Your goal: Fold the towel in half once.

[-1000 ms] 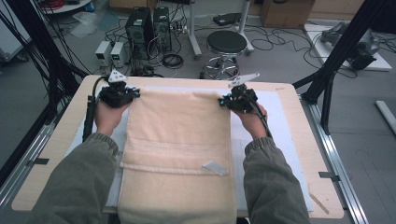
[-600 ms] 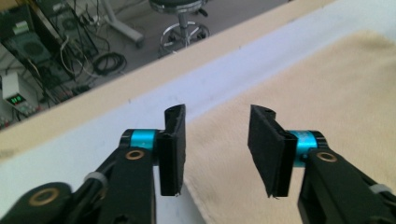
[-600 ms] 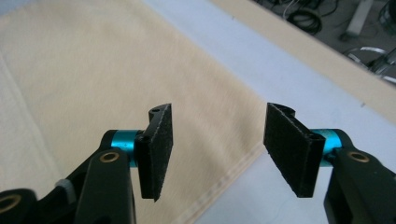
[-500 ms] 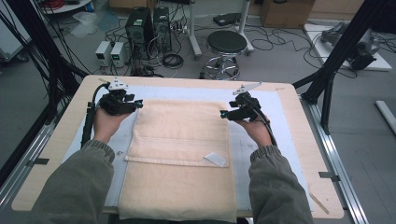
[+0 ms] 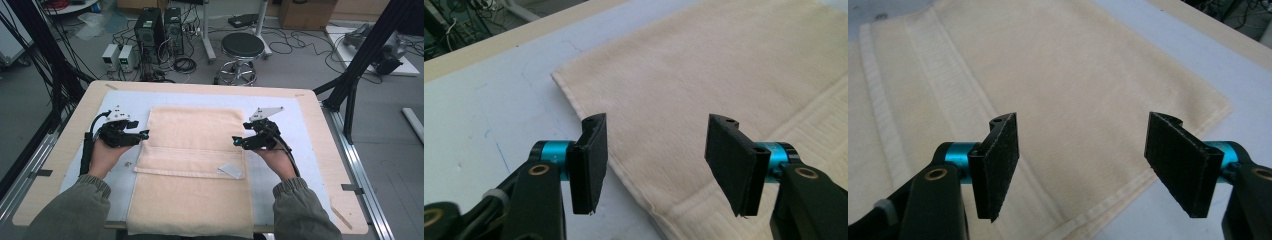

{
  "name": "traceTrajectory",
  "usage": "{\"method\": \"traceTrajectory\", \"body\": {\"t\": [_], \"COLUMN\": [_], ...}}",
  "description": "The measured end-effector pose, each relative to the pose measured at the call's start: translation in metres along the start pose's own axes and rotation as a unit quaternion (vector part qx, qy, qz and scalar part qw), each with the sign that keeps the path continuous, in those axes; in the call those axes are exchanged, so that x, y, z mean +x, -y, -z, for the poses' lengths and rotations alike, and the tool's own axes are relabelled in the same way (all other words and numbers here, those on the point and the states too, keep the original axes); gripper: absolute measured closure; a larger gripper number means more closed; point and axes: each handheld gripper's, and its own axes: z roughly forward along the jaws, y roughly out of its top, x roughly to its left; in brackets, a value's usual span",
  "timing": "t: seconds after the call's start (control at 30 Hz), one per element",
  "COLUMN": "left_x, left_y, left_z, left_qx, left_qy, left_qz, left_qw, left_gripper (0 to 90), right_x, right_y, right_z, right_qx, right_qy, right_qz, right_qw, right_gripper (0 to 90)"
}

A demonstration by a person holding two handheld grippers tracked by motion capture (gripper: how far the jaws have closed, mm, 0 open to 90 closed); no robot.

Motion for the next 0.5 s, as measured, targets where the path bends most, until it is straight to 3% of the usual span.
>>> {"method": "traceTrajectory", "body": {"t": [0.2,0.33,0.5], "left_x": [-0.013,-0.019,-0.026], "left_y": [0.016,0.026,0.037], "left_z": [0.009,0.014,0.021], "left_qx": [-0.005,0.001,-0.005], "left_qy": [0.018,0.025,0.026], "left_qz": [-0.016,-0.022,-0.024], "left_qw": [0.9997,0.9995,0.9993], "left_gripper": [38.5,36.7,36.7], "right_x": [0.012,0.018,0.026], "right_y": [0.011,0.014,0.016], "right_z": [0.002,0.004,0.014], "right_qx": [0.010,0.031,0.021], "right_qy": [-0.003,-0.009,-0.002], "right_qz": [0.014,0.021,0.033], "right_qw": [0.9998,0.9993,0.9992], "right_gripper": [29.0,23.7,24.1]}}
